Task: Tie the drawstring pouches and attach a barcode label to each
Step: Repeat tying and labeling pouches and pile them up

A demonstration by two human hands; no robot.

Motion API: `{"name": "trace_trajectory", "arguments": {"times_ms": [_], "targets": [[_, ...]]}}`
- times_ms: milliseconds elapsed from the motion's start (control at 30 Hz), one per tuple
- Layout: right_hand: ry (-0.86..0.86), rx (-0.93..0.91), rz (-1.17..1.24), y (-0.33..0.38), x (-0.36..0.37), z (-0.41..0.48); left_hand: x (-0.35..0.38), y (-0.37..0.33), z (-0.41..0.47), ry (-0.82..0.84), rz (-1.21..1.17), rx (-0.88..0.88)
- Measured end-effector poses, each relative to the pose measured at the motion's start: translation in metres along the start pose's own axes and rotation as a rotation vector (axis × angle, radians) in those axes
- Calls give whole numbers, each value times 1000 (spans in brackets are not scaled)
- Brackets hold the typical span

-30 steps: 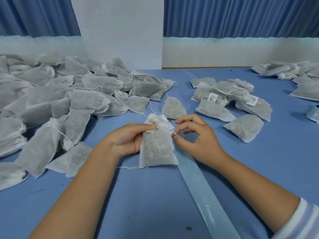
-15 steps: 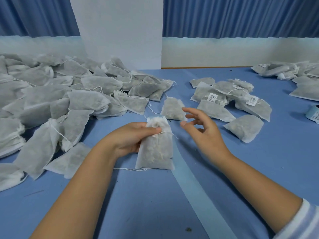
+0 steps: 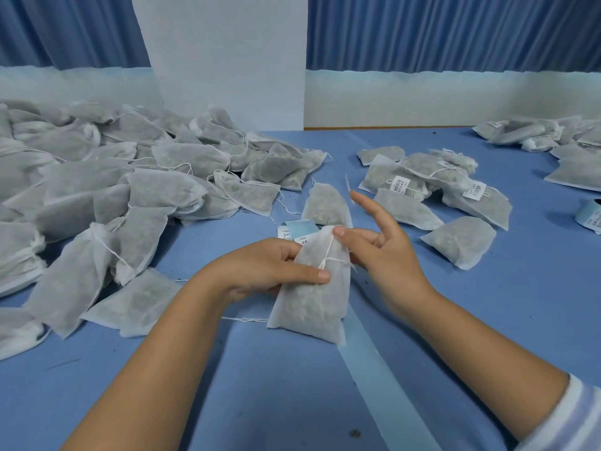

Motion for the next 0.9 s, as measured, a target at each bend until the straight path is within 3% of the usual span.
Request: {"name": "trace_trajectory", "arguments": {"times_ms": [167, 400, 500, 700, 900], "targets": [[-36, 88, 131, -7, -5, 3, -5, 3, -1, -51, -85, -23], [-132, 61, 46, -4, -17, 3, -27, 6, -10, -257, -54, -69], [-83, 56, 59, -4, -15, 3, -30, 7, -11, -293, -38, -84], [61, 163, 134, -14, 3, 3, -26, 6, -8, -298, -23, -62], [27, 241, 95, -22, 2, 2, -17, -1, -5, -222, 13, -9]]}}
Point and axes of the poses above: each hand's wrist, its own z-axis towards the middle knuckle, its own x-axis out of the palm, y = z × x, the point moved 7 cm from there along z, towards the middle knuckle, and after that the axes turned 14 degrees about y, right-handed, at the moved point
